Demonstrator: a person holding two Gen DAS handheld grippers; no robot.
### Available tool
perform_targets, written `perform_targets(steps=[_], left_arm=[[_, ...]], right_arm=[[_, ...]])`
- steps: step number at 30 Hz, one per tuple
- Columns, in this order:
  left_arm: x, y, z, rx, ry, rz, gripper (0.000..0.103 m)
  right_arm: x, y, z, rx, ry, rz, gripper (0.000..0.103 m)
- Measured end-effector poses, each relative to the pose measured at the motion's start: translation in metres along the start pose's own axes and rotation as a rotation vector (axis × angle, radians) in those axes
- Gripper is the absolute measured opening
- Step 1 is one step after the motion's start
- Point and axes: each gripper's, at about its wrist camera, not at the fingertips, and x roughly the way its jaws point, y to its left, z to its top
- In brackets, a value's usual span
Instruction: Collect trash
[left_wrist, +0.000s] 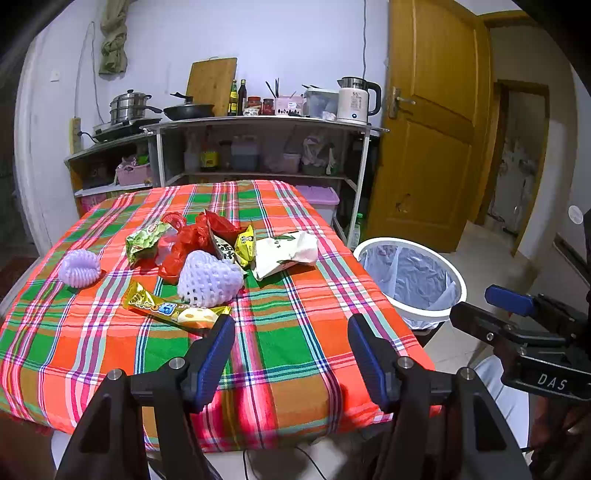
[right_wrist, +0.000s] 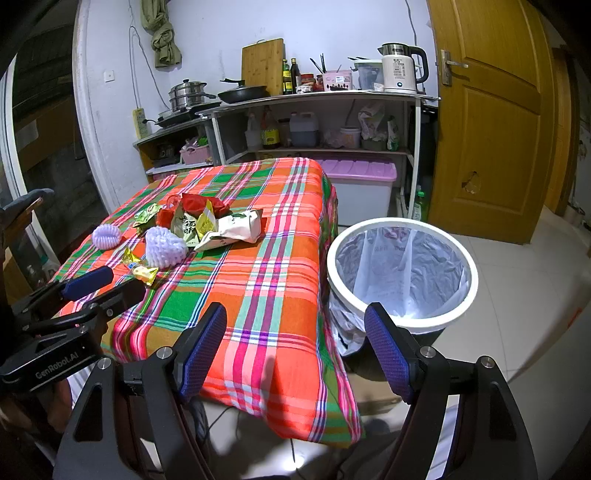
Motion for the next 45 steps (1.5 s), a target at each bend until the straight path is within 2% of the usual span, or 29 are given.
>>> perform_targets(steps=[45], left_arm=[[-0.0007, -0.0056, -0.0002, -0.004, -0.008, -0.007, 0.063]], right_arm=[[0.0041, -0.0014, -0.0016, 0.0, 0.011, 0.0, 0.077]])
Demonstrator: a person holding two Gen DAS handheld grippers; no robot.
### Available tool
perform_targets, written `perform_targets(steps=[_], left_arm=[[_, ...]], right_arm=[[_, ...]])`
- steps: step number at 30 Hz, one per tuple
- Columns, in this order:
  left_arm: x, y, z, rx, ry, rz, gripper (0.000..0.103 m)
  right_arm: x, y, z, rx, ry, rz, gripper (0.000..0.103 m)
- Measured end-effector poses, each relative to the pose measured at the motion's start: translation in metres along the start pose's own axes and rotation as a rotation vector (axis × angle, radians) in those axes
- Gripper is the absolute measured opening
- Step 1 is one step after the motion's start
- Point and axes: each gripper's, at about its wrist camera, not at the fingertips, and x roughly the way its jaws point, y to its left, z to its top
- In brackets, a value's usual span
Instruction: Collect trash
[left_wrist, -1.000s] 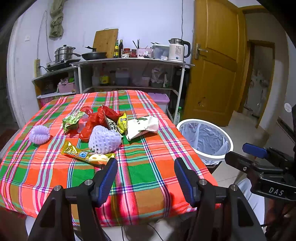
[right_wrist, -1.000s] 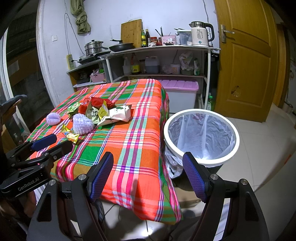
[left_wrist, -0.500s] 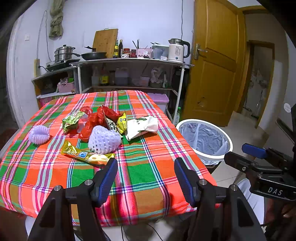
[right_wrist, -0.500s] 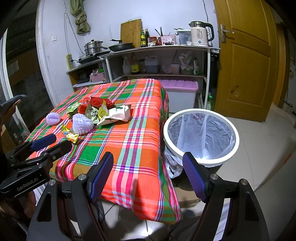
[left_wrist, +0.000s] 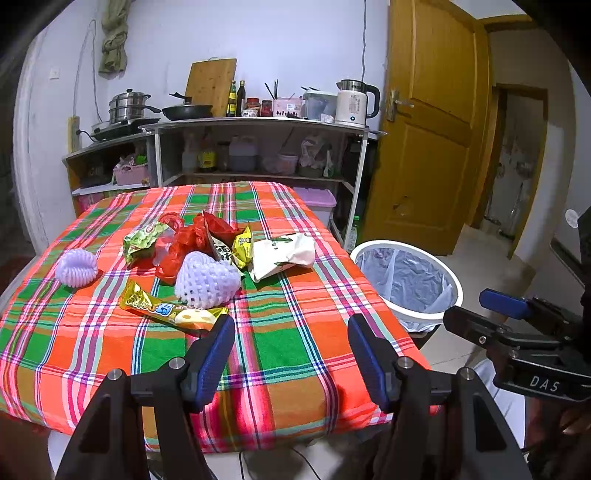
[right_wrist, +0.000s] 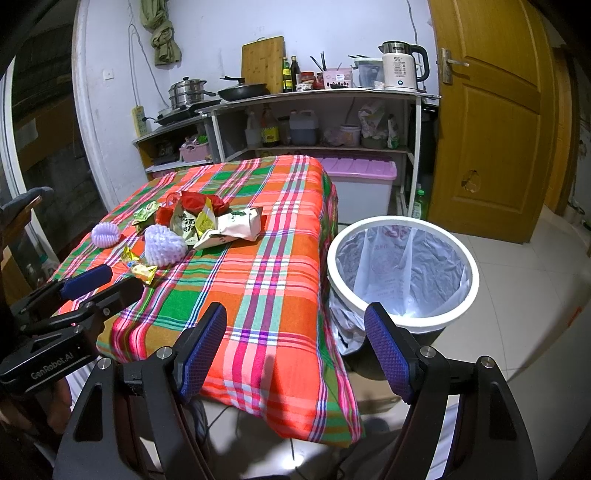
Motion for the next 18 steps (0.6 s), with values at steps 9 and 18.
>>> perform_targets(steps=[9, 18], left_arm=[[0.012, 0.019, 0.005, -0.021, 0.033, 0.003, 0.063], [0.033, 0.062, 0.014, -0.075, 0.06, 0.066, 0.063]], right_arm=[[0.018, 0.007, 0.008, -0.021, 0.025, 0.03, 0.077], [0.048, 0.021, 0.022, -0.044, 0.062, 0.075, 0.077]])
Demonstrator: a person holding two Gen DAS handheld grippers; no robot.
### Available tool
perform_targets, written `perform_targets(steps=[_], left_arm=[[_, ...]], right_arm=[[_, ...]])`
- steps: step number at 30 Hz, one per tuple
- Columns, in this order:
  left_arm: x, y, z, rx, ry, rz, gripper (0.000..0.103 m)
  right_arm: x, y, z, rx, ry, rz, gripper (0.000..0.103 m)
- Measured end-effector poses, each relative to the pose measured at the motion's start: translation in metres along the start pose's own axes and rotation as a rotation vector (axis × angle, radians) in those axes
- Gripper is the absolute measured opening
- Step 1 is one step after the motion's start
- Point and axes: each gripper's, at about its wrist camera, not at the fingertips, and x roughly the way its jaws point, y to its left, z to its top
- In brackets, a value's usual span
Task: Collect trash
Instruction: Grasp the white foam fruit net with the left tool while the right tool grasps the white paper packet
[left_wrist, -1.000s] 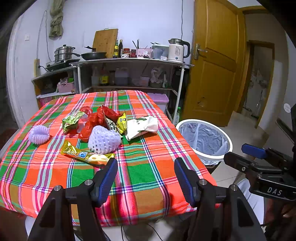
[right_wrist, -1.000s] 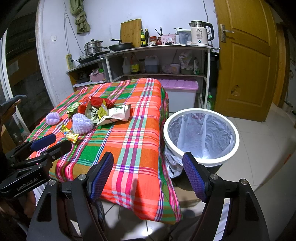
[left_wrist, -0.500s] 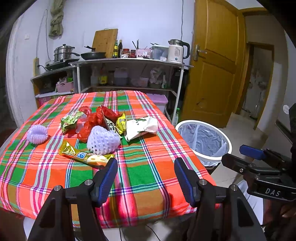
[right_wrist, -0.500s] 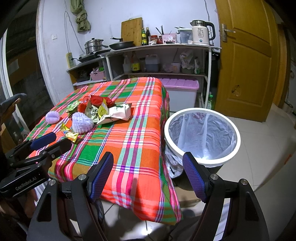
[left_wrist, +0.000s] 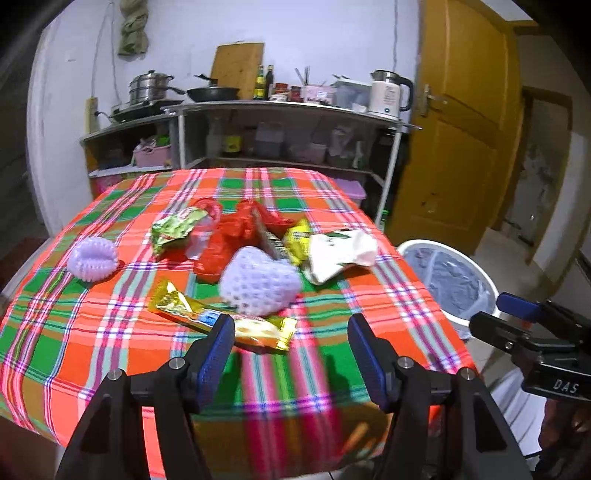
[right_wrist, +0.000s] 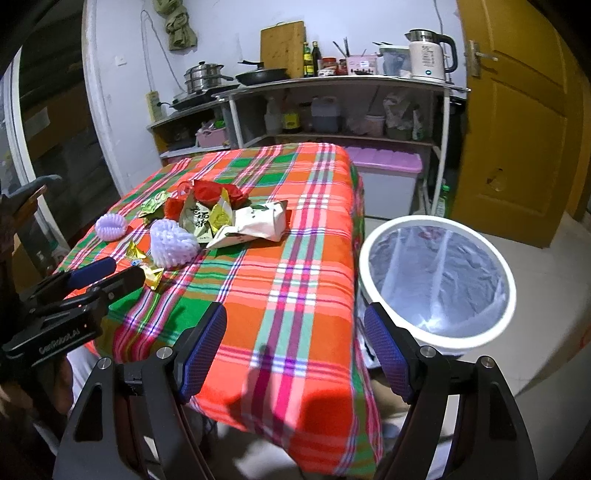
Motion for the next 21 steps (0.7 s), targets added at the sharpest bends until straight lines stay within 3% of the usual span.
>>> perform_targets(steps=[16, 21], left_arm=[[0.059, 0.035, 0.028, -0.041, 0.034, -0.017, 0.063], [0.073, 0.032, 0.03, -0.023, 0.045, -0.043, 0.063]], right_arm=[[0.068, 0.002, 0.055, 0.013, 0.032, 0.064, 0.077], [0.1, -0.001, 0.074, 0.046, 0.069, 0.077, 0.07]])
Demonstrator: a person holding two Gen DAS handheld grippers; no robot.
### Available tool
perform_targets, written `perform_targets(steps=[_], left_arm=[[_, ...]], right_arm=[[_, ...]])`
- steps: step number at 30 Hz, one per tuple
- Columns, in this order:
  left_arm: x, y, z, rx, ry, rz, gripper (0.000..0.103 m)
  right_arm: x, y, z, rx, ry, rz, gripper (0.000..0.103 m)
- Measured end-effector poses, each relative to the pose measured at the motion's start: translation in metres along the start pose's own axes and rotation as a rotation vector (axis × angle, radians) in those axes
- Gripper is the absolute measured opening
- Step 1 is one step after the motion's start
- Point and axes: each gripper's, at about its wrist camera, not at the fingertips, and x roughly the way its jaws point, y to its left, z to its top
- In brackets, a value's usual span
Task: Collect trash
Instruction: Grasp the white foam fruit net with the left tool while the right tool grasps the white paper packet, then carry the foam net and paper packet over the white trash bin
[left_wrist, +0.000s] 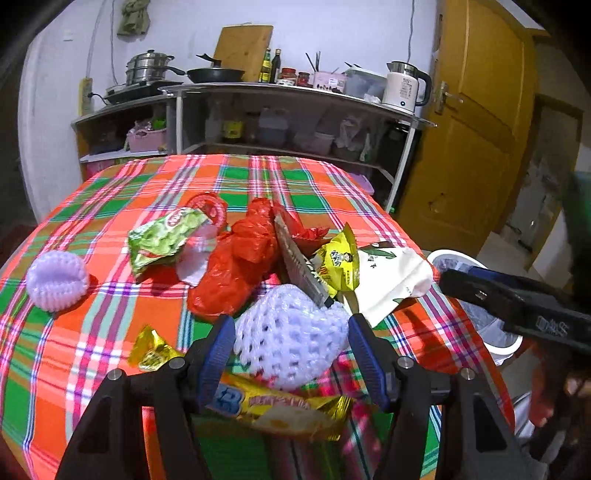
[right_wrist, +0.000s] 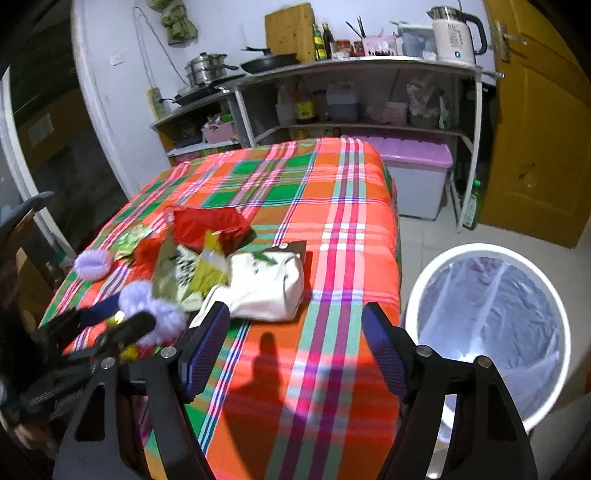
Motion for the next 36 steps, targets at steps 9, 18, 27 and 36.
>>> perform_targets(steps=[9, 18, 27, 36], left_arm=[[0.007, -0.003, -0.001, 0.02, 0.012, -0.027, 0.063], [0.005, -0.006, -0.002, 0.036, 0.019, -0.033, 0.049], [-0.008, -0.009, -0.001, 0.031, -0.004, -0.03, 0.033], [-0.03, -0.017, 0.005, 0.024, -0.044, -0.028, 0.03]], right_arm=[[0.045, -0.004, 0.013, 0.063, 0.106, 0.074, 0.038], [0.032, -0.005, 0.007, 0.062, 0.084, 0.059, 0.027], [0.006, -0.015, -0.002, 0.084, 0.049, 0.038, 0.024], [-0.025, -0.025, -0.009, 0.104, -0.001, 0.035, 0.024]])
